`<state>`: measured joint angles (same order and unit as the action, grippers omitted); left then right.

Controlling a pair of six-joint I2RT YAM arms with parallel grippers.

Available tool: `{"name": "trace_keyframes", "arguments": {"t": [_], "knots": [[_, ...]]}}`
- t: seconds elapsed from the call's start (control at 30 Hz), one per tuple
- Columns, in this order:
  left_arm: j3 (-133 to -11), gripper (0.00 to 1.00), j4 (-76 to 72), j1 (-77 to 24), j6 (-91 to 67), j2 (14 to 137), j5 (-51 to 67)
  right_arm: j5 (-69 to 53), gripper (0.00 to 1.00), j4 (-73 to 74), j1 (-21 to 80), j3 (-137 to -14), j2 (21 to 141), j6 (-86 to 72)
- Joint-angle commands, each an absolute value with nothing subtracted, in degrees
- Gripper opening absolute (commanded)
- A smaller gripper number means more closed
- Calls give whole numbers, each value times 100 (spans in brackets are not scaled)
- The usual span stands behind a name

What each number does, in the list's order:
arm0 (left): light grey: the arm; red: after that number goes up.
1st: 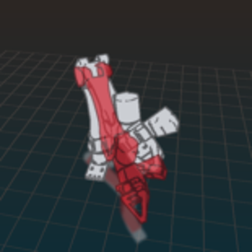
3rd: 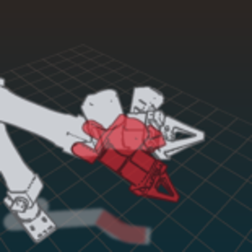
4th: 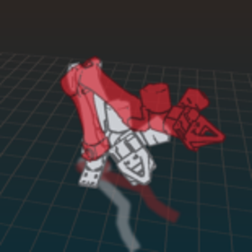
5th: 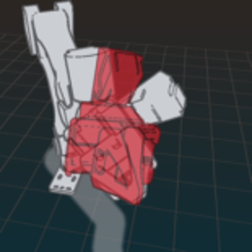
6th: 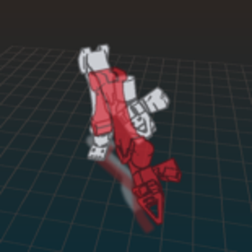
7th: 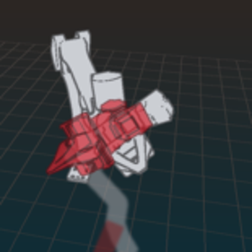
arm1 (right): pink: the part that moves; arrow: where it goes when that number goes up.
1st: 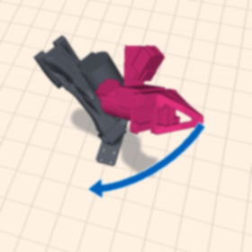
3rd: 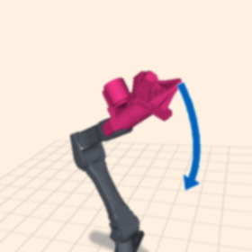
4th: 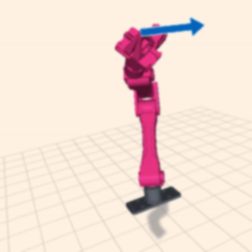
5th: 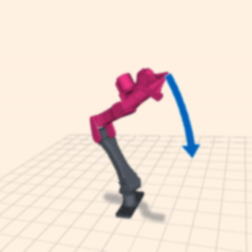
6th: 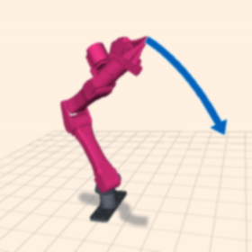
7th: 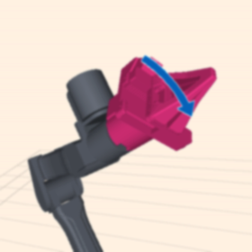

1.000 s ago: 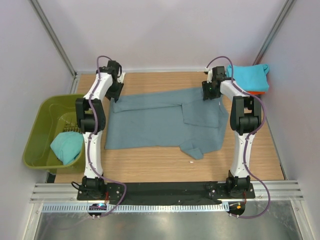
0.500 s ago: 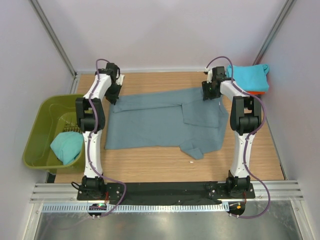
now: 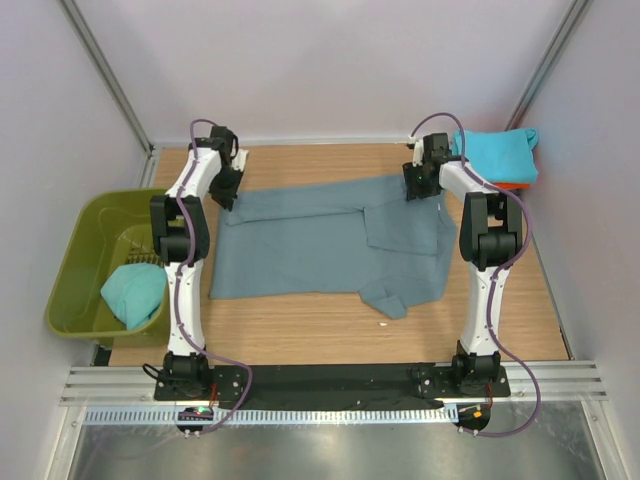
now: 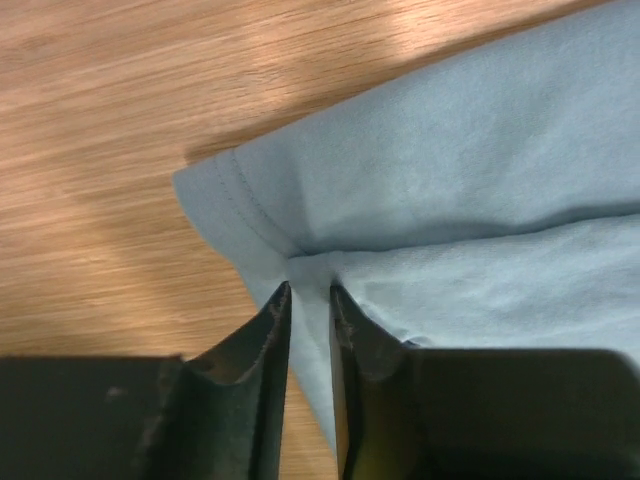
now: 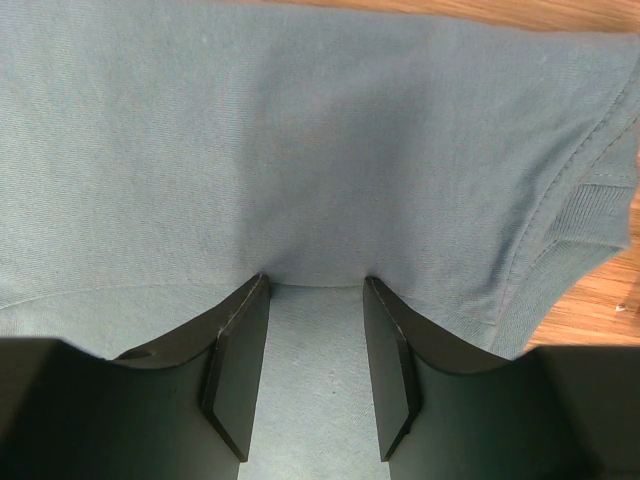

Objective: Fold and stack the t-shirts
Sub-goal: Fold the tshirt

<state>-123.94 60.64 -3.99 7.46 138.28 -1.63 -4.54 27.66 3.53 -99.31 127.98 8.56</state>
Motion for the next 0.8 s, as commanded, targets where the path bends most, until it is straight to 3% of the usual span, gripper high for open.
{"name": "trace_keyframes", "arguments": {"t": [0.0, 0.1, 0.17, 0.47, 0.5, 0.77], "knots": [[-12560, 26, 6144, -360, 616, 13816, -18, -290, 48, 2716, 369, -9835, 12586, 940], [-12577, 36, 6126, -334, 580, 13851, -18, -299, 48, 2716, 378, -9817, 12577, 958], [-12638, 36, 6108, -325, 580, 13913, -18, -299, 48, 2716, 378, -9791, 12551, 967], [-12648, 9, 6152, -273, 606, 13931, 237, -273, 49, 2707, 387, -9782, 12559, 976], [-12613, 0, 6161, -272, 606, 13870, 246, -281, 48, 2698, 387, -9782, 12560, 993], [-11614, 0, 6197, -229, 501, 12430, 597, -220, 48, 2689, 396, -9756, 12525, 1037]]}}
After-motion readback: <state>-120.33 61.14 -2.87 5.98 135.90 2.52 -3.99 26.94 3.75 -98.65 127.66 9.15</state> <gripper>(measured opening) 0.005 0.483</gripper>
